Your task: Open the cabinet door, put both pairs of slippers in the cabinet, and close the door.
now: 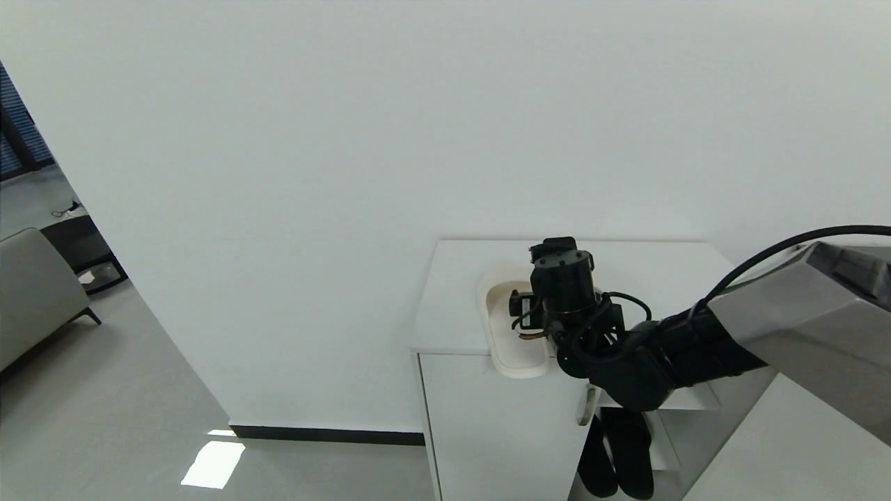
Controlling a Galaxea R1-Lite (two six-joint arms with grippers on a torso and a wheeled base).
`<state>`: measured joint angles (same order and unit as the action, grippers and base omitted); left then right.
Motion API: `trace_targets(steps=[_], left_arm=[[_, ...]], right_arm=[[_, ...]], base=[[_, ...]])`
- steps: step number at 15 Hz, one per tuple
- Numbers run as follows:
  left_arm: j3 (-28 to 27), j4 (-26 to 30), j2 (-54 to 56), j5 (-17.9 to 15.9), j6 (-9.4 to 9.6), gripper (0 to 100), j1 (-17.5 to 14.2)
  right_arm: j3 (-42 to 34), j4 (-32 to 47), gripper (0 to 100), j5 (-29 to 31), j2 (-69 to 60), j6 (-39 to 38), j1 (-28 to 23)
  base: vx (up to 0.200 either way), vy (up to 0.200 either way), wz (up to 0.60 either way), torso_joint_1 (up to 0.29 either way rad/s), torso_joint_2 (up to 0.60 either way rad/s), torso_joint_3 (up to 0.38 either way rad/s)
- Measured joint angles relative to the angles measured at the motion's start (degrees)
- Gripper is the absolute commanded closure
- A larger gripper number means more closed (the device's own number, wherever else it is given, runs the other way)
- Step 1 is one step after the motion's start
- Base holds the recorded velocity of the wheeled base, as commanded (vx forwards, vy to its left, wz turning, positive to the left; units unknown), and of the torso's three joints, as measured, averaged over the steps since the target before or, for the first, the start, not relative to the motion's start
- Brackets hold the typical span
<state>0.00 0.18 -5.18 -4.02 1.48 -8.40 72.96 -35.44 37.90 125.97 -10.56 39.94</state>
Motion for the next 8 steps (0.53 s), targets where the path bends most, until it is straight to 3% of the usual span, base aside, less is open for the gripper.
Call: trace_targets(steps=[1, 2, 8], left_arm=[[0.0, 0.0, 0.0, 0.0, 0.02, 100, 0.0], [0.0, 0.0, 0.0, 0.0, 0.02, 100, -0.04], [0.0, -0.02, 0.0, 0.0, -0.06, 100, -0.04]], right_arm=[[1.18, 0.0, 0, -0.05, 0.83, 0.0, -0.39], [2.34, 0.09, 100, -0.07, 1.73, 0.0, -0.8], [7.66, 2.32, 100, -0.66, 4.83, 0.11, -1.46]], base=[[0.0, 0.0, 0.0, 0.0, 0.0, 0.0], [0.0, 0.0, 0.0, 0.0, 0.0, 0.0], [0.0, 0.0, 0.0, 0.0, 0.0, 0.0]])
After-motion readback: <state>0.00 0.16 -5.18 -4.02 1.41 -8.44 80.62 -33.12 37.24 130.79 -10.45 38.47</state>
